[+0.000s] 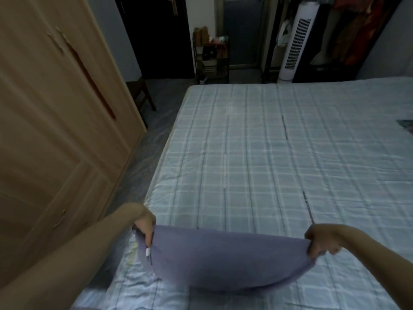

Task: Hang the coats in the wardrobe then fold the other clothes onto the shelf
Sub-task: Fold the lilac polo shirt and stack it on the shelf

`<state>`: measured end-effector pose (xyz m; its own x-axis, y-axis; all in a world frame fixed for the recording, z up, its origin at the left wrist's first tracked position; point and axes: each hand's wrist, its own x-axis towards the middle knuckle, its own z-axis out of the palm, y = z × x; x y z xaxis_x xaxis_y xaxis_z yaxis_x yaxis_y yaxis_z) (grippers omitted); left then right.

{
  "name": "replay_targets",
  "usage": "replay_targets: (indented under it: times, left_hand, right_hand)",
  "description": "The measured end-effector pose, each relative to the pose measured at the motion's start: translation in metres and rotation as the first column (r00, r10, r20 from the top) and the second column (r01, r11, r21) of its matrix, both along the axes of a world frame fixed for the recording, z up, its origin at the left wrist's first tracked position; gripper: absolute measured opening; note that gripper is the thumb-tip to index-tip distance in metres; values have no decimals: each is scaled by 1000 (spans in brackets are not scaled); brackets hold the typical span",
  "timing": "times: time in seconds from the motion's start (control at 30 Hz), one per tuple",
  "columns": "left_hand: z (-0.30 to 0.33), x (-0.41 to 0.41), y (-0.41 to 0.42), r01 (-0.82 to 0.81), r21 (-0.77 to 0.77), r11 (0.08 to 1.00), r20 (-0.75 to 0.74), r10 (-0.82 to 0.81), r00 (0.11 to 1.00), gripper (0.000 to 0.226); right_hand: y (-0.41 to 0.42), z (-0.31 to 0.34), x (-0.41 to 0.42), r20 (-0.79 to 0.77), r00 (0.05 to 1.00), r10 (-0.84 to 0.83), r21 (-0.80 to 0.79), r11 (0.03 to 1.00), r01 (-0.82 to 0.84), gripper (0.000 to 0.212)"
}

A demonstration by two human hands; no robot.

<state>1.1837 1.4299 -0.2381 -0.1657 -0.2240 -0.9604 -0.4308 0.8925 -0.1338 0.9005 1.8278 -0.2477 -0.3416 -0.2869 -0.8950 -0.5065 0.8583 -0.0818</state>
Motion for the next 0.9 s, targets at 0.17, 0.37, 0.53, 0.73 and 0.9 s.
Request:
replay_targets:
  times: [0.17, 0.37, 0.53, 0.73, 0.9]
  left_hand:
    - [3, -42, -43, -55, -101, 993, -99, 45, 994, 41]
    - [73, -162, -151, -329, -273, 904, -577, 120, 808, 36]
    - [167, -268, -199, -511, -246, 824, -917, -26, 399, 34]
    - [283, -307, -203, -610, -299, 734, -932, -362, 21, 20]
    - [287, -274, -167, -555, -535, 637, -696, -705, -137, 17]
  right_hand:
    - [-14, -2, -39, 312, 893, -325, -58, 931, 359, 23]
    - [-112, 63, -154, 237, 648, -724, -613, 406, 678, 12]
    - [-198, 162, -261, 215, 443, -870, -888, 15, 460, 21]
    - [-196, 277, -306, 84, 265, -961, -995, -69, 66, 22]
    - [-145, 285, -271, 41, 248, -968, -999, -37, 20, 12]
